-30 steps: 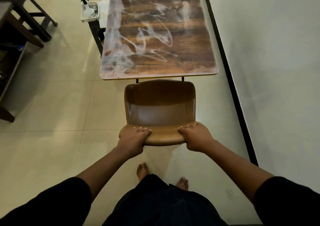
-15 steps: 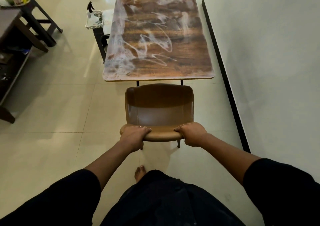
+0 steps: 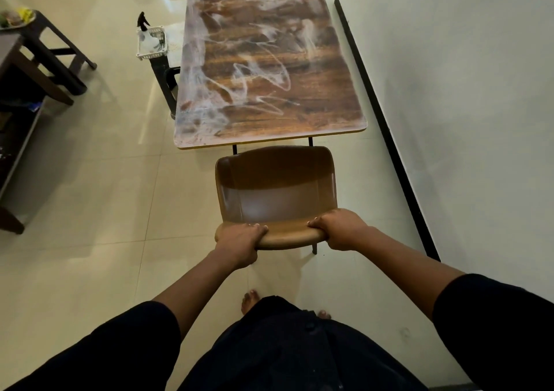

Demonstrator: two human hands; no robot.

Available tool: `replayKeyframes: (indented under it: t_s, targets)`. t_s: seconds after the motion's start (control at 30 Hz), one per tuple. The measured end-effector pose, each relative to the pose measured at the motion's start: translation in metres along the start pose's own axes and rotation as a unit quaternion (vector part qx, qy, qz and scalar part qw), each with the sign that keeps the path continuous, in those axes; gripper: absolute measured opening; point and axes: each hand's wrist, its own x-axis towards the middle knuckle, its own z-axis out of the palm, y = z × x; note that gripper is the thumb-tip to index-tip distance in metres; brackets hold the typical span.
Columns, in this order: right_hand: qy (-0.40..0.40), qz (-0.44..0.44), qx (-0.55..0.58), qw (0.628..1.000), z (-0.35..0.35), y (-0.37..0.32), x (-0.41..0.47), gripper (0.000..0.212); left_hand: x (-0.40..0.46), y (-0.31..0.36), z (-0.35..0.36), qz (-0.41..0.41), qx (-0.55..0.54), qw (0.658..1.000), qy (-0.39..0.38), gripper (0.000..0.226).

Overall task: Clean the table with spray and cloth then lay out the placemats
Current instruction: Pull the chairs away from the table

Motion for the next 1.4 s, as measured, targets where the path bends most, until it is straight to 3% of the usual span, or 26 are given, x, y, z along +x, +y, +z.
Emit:
replayKeyframes:
  t_s: [0.2, 0.33, 0.4, 0.5, 0.67, 0.9, 1.03, 1.4]
  targets:
    - [-0.067, 0.001, 0.076, 0.995, -0.027, -0.003, -0.010, 0.060, 0.018, -0.015, -0.014, 0.070, -0.099, 0.986, -0.113, 0.066]
    - [-0.099, -0.005, 0.164, 0.982, -0.057, -0.002, -0.019, 0.046, 0.029, -0.014, -0.032, 0.116, -0.202, 0.967, -0.108, 0.068]
    - [-0.062, 0.025, 0.219, 0.974, -0.070, 0.000, -0.026, 0.049, 0.034, -0.010, -0.043, 0.120, -0.227, 0.964, -0.070, 0.058]
    - [0.060, 0.081, 0.265, 0.959, -0.077, 0.002, -0.036, 0.044, 0.043, 0.006, -0.062, 0.130, -0.256, 0.958, 0.016, 0.037]
    - [0.175, 0.128, 0.304, 0.928, -0.073, 0.033, -0.054, 0.033, 0.064, 0.050, -0.091, 0.130, -0.317, 0.934, 0.096, 0.026]
    - [0.247, 0.152, 0.310, 0.905, -0.083, 0.129, -0.096, 0.025, 0.112, 0.132, -0.136, 0.114, -0.375, 0.908, 0.148, 0.026]
    - [0.267, 0.149, 0.336, 0.891, -0.085, 0.219, -0.124, 0.022, 0.148, 0.206, -0.157, 0.083, -0.409, 0.893, 0.170, 0.027]
    - [0.306, 0.146, 0.370, 0.865, -0.089, 0.338, -0.124, 0.024, 0.212, 0.282, -0.189, 0.028, -0.460, 0.870, 0.176, 0.022]
